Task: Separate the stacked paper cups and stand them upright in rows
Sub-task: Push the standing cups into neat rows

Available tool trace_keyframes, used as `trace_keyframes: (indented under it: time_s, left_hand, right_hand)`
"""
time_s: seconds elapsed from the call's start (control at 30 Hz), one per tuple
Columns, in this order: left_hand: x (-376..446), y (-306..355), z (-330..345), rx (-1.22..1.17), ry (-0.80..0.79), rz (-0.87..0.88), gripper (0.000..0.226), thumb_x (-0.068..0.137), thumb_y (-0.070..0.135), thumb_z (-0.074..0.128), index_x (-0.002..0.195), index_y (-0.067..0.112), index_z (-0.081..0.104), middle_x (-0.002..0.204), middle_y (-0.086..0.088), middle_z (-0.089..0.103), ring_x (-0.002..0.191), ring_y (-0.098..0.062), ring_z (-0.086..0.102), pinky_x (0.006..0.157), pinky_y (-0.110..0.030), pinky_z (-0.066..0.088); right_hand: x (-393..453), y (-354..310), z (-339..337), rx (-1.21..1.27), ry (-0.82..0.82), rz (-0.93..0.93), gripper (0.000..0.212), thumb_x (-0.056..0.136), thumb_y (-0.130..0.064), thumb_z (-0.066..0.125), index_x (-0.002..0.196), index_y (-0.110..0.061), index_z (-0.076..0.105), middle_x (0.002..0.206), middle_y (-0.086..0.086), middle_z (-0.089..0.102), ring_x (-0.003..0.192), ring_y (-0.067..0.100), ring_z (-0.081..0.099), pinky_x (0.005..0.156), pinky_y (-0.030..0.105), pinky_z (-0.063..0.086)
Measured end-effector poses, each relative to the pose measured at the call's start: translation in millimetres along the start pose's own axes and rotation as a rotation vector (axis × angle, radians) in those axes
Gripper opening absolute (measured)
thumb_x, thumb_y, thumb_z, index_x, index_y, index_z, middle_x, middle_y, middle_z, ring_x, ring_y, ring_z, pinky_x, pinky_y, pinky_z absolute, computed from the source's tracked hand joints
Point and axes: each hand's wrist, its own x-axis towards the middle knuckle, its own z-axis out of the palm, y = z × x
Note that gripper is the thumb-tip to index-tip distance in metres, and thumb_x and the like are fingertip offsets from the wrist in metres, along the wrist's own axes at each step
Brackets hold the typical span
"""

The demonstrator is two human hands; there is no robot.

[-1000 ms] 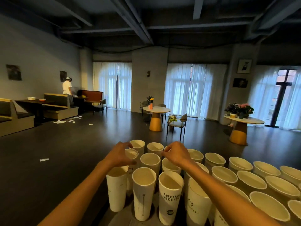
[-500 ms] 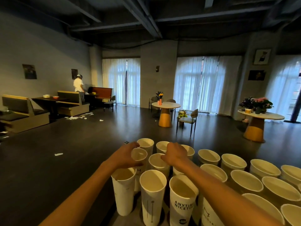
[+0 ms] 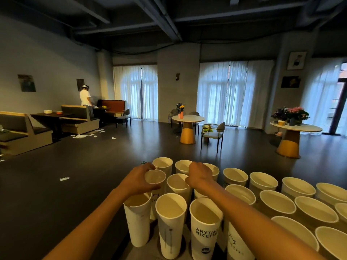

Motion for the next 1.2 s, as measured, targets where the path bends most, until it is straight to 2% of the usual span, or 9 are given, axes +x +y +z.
trace_keyframes:
  time_s: [0.13,0.23,0.33,0.43,0.57,0.7,0.9,1.0,1.2]
  left_hand:
    - [0,1,-1,0.002,-0.011,-0.003,0.074,0.065,0.052,0.087,0.128,0.031,0.054,0.125,0.006,0.063,0.105,-0.01,0.061,0.08,-0.018,0.05]
    - [0,2,-4,-0.002,-0.007,0.0,0.076,0.064,0.054,0.087,0.128,0.032,0.052,0.126,0.007,0.061,0.106,-0.009,0.059,0.079,-0.017,0.049]
    - [-2,10,-8,-0.005,0.054,0.012,0.082,0.059,0.065,0.083,0.129,0.038,0.051,0.131,0.009,0.057,0.116,-0.014,0.057,0.089,-0.03,0.055]
    - [-7,30,-9,-0.049,0.156,0.086,0.058,0.069,0.054,0.084,0.119,0.037,0.06,0.126,0.013,0.059,0.113,-0.01,0.057,0.093,-0.031,0.055]
    - [-18,84,0,0.006,0.039,0.243,0.016,0.083,0.04,0.077,0.095,0.029,0.074,0.099,0.015,0.07,0.091,-0.003,0.065,0.084,-0.025,0.058]
    - [-23,119,20,0.102,-0.004,0.372,0.018,0.087,0.04,0.073,0.097,0.025,0.075,0.098,0.011,0.071,0.085,-0.003,0.064,0.075,-0.023,0.059]
    - [-31,142,31,0.088,-0.08,0.488,0.022,0.088,0.045,0.071,0.096,0.026,0.077,0.101,0.012,0.072,0.09,-0.003,0.063,0.079,-0.024,0.057]
    - [-34,146,34,0.094,-0.112,0.497,0.024,0.087,0.049,0.069,0.096,0.028,0.076,0.102,0.014,0.07,0.091,-0.003,0.064,0.077,-0.027,0.059]
    - [-35,152,31,0.053,-0.12,0.465,0.018,0.088,0.041,0.072,0.098,0.027,0.077,0.102,0.013,0.071,0.091,-0.004,0.065,0.079,-0.03,0.061]
  right_hand:
    - [-2,0,-2,0.009,-0.004,-0.008,0.035,0.089,-0.029,0.07,0.12,-0.017,0.06,0.117,0.006,0.065,0.1,0.021,0.064,0.087,0.03,0.054]
    - [-1,1,-7,0.043,-0.007,-0.007,0.041,0.086,-0.038,0.071,0.12,-0.018,0.059,0.116,0.004,0.065,0.101,0.02,0.064,0.087,0.031,0.054]
    - [2,13,-25,0.055,0.01,0.009,0.036,0.084,-0.043,0.072,0.108,-0.018,0.063,0.101,0.003,0.066,0.09,0.018,0.064,0.08,0.031,0.055]
    - [3,34,-47,-0.04,0.028,0.025,0.03,0.086,-0.039,0.07,0.104,-0.016,0.065,0.092,0.001,0.063,0.082,0.016,0.06,0.071,0.027,0.049]
    - [-2,58,-60,-0.136,-0.062,0.05,0.045,0.08,-0.044,0.075,0.112,-0.016,0.059,0.109,0.004,0.063,0.094,0.019,0.06,0.074,0.029,0.047]
    - [-6,70,-56,-0.166,-0.118,0.033,0.049,0.081,-0.041,0.075,0.118,-0.016,0.057,0.116,0.005,0.063,0.101,0.02,0.062,0.08,0.03,0.05]
    - [-10,72,-47,-0.15,-0.132,0.021,0.034,0.085,-0.029,0.073,0.113,-0.011,0.062,0.105,0.007,0.066,0.077,0.017,0.055,0.068,0.027,0.046]
    - [-11,72,-46,-0.133,-0.125,0.02,0.035,0.085,-0.03,0.073,0.113,-0.012,0.062,0.106,0.008,0.066,0.078,0.017,0.055,0.069,0.027,0.046]
    - [-15,84,-62,-0.094,-0.084,0.027,0.041,0.085,-0.043,0.07,0.11,-0.012,0.061,0.105,0.006,0.065,0.086,0.018,0.058,0.076,0.029,0.05]
